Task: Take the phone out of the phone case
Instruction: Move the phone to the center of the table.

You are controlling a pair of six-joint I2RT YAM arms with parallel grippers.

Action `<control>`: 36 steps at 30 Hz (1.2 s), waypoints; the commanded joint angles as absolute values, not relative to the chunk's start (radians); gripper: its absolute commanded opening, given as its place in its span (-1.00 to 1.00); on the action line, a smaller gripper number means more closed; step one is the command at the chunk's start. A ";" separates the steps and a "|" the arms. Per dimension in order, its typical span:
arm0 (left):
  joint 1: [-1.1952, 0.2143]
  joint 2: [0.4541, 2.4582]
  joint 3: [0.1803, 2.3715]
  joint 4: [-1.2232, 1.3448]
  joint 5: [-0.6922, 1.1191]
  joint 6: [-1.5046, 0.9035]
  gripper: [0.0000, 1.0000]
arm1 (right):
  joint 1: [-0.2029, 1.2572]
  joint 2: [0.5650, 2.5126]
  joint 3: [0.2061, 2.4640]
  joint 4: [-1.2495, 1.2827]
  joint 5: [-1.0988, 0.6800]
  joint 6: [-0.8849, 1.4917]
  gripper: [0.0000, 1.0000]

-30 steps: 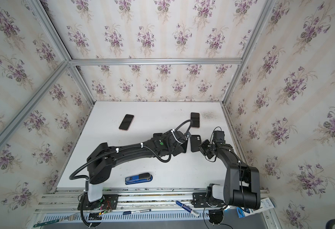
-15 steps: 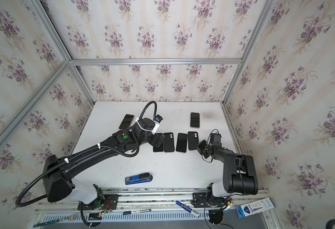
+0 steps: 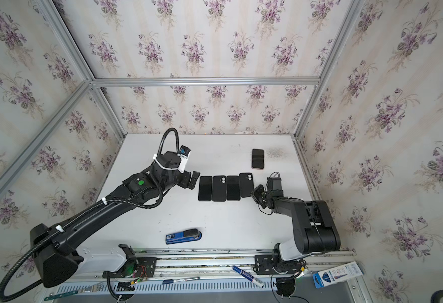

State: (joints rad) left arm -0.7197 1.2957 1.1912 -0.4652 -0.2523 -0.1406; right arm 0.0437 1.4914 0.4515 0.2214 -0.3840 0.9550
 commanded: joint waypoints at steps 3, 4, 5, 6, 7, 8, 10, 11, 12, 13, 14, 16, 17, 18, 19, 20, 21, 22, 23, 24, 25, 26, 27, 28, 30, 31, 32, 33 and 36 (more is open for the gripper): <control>-0.690 1.279 1.180 -0.465 -0.234 -0.170 0.99 | 0.120 1.481 0.429 0.103 -0.308 1.022 -1.00; -0.687 1.278 1.178 -0.466 -0.233 -0.172 0.99 | 0.136 1.486 0.431 0.108 -0.302 1.033 -1.00; -0.685 1.277 1.177 -0.465 -0.232 -0.171 0.99 | 0.149 1.490 0.431 0.114 -0.297 1.044 -1.00; -0.682 1.276 1.176 -0.466 -0.230 -0.171 0.99 | 0.165 1.496 0.434 0.124 -0.292 1.055 -1.00; -0.681 1.274 1.173 -0.466 -0.230 -0.170 0.99 | 0.180 1.502 0.438 0.129 -0.287 1.067 -1.00; -0.678 1.271 1.171 -0.467 -0.230 -0.170 0.99 | 0.194 1.506 0.443 0.127 -0.280 1.073 -1.00; -0.672 1.260 1.162 -0.467 -0.235 -0.179 0.99 | 0.227 1.512 0.455 0.126 -0.268 1.088 -1.00; -0.666 1.255 1.161 -0.467 -0.232 -0.182 0.99 | 0.242 1.515 0.462 0.123 -0.260 1.095 -1.00; -0.659 1.248 1.155 -0.468 -0.228 -0.186 0.99 | 0.263 1.517 0.470 0.115 -0.251 1.103 -1.00; -0.652 1.242 1.149 -0.468 -0.224 -0.189 0.99 | 0.281 1.520 0.473 0.116 -0.243 1.115 -1.00; -0.646 1.238 1.145 -0.468 -0.221 -0.192 0.99 | 0.296 1.522 0.474 0.124 -0.238 1.126 -1.00; -0.633 1.237 1.134 -0.467 -0.211 -0.196 0.99 | 0.326 1.529 0.477 0.132 -0.225 1.154 -1.00; -0.627 1.238 1.129 -0.466 -0.209 -0.198 0.99 | 0.337 1.531 0.477 0.132 -0.220 1.161 -1.00; -0.622 1.203 1.125 -0.466 -0.206 -0.198 0.99 | 0.346 1.531 0.480 0.133 -0.214 1.169 -1.00; -0.618 1.198 1.120 -0.467 -0.204 -0.198 0.99 | 0.354 1.532 0.480 0.133 -0.209 1.170 -1.00; -0.614 1.194 1.117 -0.467 -0.203 -0.198 0.99 | 0.359 1.532 0.481 0.130 -0.207 1.172 -1.00; -0.610 1.192 1.114 -0.467 -0.199 -0.198 0.99 | 0.363 1.534 0.483 0.127 -0.207 1.173 -1.00; -0.608 1.189 1.113 -0.467 -0.195 -0.196 0.99 | 0.369 1.535 0.483 0.127 -0.206 1.177 -1.00; -0.605 1.189 1.112 -0.468 -0.193 -0.195 0.99 | 0.374 1.536 0.482 0.127 -0.206 1.180 -1.00; -0.602 1.189 1.110 -0.467 -0.192 -0.193 0.99 | 0.380 1.536 0.482 0.127 -0.206 1.183 -1.00; -0.600 1.187 1.110 -0.468 -0.192 -0.194 0.99 | 0.383 1.534 0.480 0.127 -0.203 1.185 -1.00; -0.598 1.187 1.109 -0.467 -0.190 -0.194 0.99 | 0.388 1.532 0.478 0.127 -0.201 1.189 -0.97; -0.597 1.187 1.108 -0.467 -0.187 -0.193 0.99 | 0.389 1.530 0.475 0.127 -0.199 1.194 -0.86; -0.595 1.187 1.108 -0.466 -0.185 -0.193 0.99 | 0.390 1.527 0.474 0.127 -0.198 1.196 -0.72; -0.592 1.186 1.109 -0.467 -0.184 -0.195 0.99 | 0.390 1.517 0.474 0.119 -0.199 1.194 -0.57; -0.590 1.186 1.109 -0.468 -0.183 -0.196 0.99 | 0.391 1.508 0.475 0.108 -0.199 1.192 -0.48; -0.590 1.186 1.109 -0.467 -0.181 -0.195 0.99 | 0.390 1.500 0.476 0.097 -0.199 1.189 -0.40; -0.589 1.184 1.109 -0.469 -0.180 -0.195 0.99 | 0.391 1.489 0.476 0.084 -0.199 1.185 -0.32; -0.588 1.180 1.108 -0.469 -0.179 -0.195 0.99 | 0.391 1.453 0.480 0.027 -0.202 1.164 -0.11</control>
State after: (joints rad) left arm -0.5896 1.1851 1.1080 -0.4812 -0.1852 -0.1848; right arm 0.3878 1.4651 0.4828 0.2173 -0.2211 1.1854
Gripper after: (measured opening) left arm 0.996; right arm 0.436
